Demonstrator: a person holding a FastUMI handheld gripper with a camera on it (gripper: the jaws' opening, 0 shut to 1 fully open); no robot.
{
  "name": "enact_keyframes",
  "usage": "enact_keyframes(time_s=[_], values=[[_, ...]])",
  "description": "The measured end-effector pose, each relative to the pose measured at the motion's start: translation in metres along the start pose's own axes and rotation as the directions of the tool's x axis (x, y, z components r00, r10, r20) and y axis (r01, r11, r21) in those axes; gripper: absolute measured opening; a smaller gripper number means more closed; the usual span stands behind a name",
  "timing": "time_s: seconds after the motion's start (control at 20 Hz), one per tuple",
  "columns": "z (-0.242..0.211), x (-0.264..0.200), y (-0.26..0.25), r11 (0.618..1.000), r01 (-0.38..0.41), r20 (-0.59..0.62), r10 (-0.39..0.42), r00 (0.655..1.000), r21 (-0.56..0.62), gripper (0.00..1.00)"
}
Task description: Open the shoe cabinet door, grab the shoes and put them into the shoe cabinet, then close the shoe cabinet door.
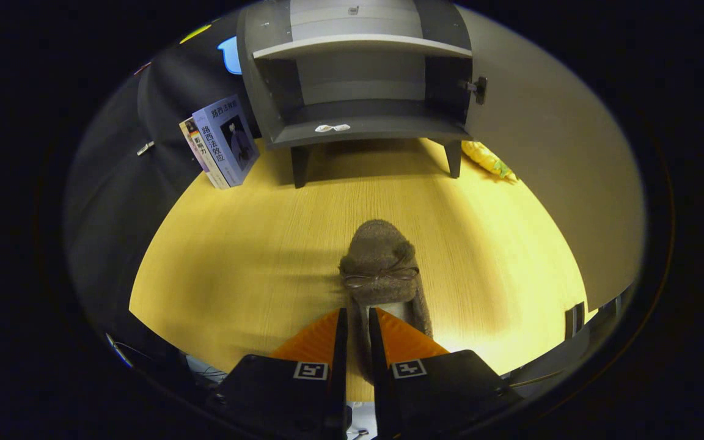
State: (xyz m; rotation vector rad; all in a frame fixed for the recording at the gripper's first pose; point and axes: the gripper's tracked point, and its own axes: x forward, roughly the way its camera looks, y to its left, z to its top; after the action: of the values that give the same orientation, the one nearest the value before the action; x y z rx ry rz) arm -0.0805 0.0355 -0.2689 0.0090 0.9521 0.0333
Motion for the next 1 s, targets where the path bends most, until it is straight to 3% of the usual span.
enact_keyframes(time_s=[0.6, 1.0], values=[[-0.011, 0.021, 0.000, 1.000, 0.005, -0.051, -0.006, 0.999, -0.009, 0.23], [0.000, 0.038, -0.002, 1.000, 0.006, 0.010, -0.006, 1.000, -0.019, 0.23]])
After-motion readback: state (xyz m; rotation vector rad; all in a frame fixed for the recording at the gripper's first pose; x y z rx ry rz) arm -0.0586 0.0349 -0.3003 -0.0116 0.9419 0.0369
